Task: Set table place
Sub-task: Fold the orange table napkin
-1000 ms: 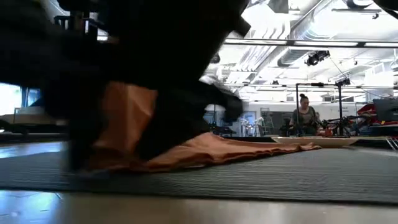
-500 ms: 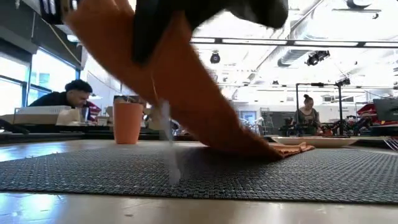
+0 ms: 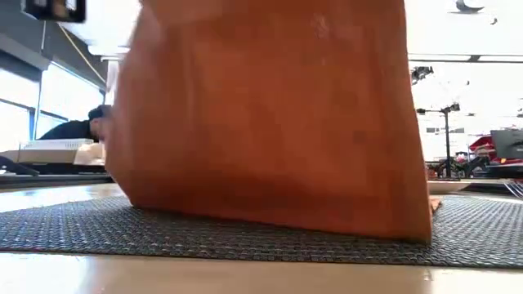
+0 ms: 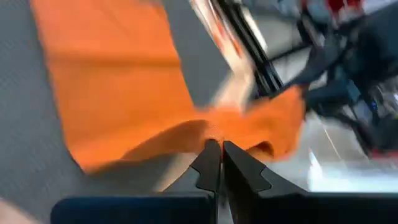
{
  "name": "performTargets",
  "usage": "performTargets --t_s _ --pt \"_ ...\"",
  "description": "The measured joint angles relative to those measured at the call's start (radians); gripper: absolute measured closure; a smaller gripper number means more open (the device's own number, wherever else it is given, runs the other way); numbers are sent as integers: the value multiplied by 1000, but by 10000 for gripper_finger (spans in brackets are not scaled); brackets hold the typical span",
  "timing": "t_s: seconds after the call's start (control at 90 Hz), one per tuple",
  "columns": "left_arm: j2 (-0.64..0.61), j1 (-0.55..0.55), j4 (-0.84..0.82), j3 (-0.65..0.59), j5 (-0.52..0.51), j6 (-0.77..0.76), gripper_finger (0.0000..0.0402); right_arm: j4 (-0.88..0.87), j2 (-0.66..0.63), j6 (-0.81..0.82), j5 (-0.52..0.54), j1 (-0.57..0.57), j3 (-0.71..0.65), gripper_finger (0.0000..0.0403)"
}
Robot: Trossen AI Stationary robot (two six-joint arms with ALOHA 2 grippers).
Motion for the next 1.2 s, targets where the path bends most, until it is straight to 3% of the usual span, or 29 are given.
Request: performTargets --t_s 0.089,0.189,0.344,0.478,0.589,0.689,0.811,0.933,1.067,1.2 --pt "33 62 8 0 -61 99 401 -103 1 57 -1 -11 -29 403" --pt "90 142 40 -1 -74 213 401 -106 -4 29 -42 -24 -87 403" --pt "182 253 180 -1 -17 332 401 -107 -16 53 -92 -23 -218 403" --pt "244 312 266 -1 22 365 401 -103 -103 73 -89 -17 -383 403" --pt "281 343 283 -1 25 426 401 -20 -188 5 -72 -33 -534 403" --pt "291 365 310 -2 49 568 401 120 -273 -91 -72 -54 -641 403" --pt "306 395 356 -1 131 854 400 259 -350 -242 -69 -70 -709 403" --pt "346 418 391 16 311 1180 384 302 -377 -430 -63 -72 -696 403" --pt "419 424 387 58 473 1415 337 309 -378 -602 -88 -72 -650 403" --pt "484 404 385 100 493 1563 274 295 -378 -611 -114 -72 -633 403"
